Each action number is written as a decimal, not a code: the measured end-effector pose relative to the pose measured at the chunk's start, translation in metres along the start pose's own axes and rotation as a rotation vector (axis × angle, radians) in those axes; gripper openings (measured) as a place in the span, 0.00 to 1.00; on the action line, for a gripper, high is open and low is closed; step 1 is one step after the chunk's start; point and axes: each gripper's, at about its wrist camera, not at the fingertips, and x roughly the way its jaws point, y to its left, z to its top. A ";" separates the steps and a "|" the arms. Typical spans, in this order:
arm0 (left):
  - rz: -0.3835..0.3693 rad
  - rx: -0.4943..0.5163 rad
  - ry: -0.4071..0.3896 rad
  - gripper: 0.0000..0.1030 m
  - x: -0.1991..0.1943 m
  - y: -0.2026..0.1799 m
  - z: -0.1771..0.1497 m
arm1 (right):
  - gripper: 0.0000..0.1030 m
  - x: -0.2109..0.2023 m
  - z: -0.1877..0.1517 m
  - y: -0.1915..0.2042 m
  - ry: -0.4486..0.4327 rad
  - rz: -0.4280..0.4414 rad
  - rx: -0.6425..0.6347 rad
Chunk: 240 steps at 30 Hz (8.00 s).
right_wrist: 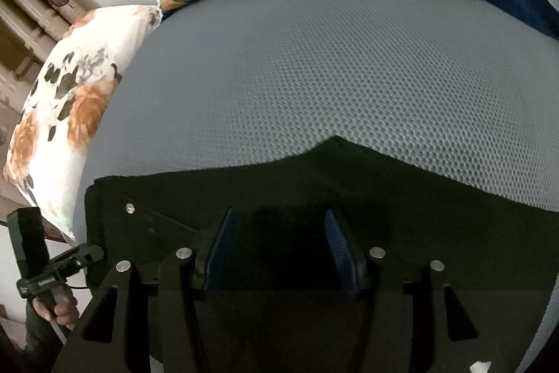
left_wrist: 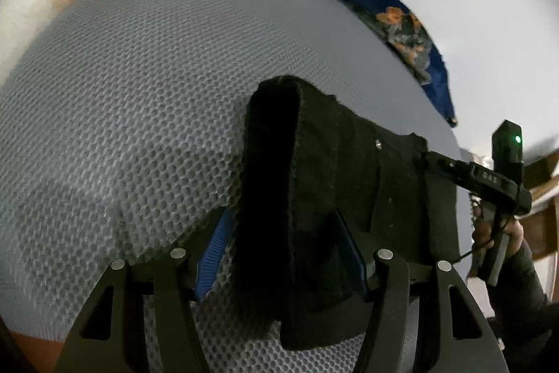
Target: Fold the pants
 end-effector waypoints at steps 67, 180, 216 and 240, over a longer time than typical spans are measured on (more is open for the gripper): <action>-0.001 0.115 0.028 0.21 0.113 -0.341 0.031 | 0.56 -0.160 -0.155 -0.216 -0.374 -0.048 0.446; 0.187 0.259 0.109 0.66 0.125 -0.242 -0.045 | 0.24 -0.142 -0.151 -0.234 -0.225 0.112 0.373; 0.022 0.196 0.156 0.66 0.109 -0.219 -0.018 | 0.55 -0.143 -0.136 -0.258 -0.182 0.083 0.342; -0.174 0.154 0.234 0.40 0.154 -0.225 0.013 | 0.27 -0.074 -0.103 -0.285 -0.120 0.480 0.444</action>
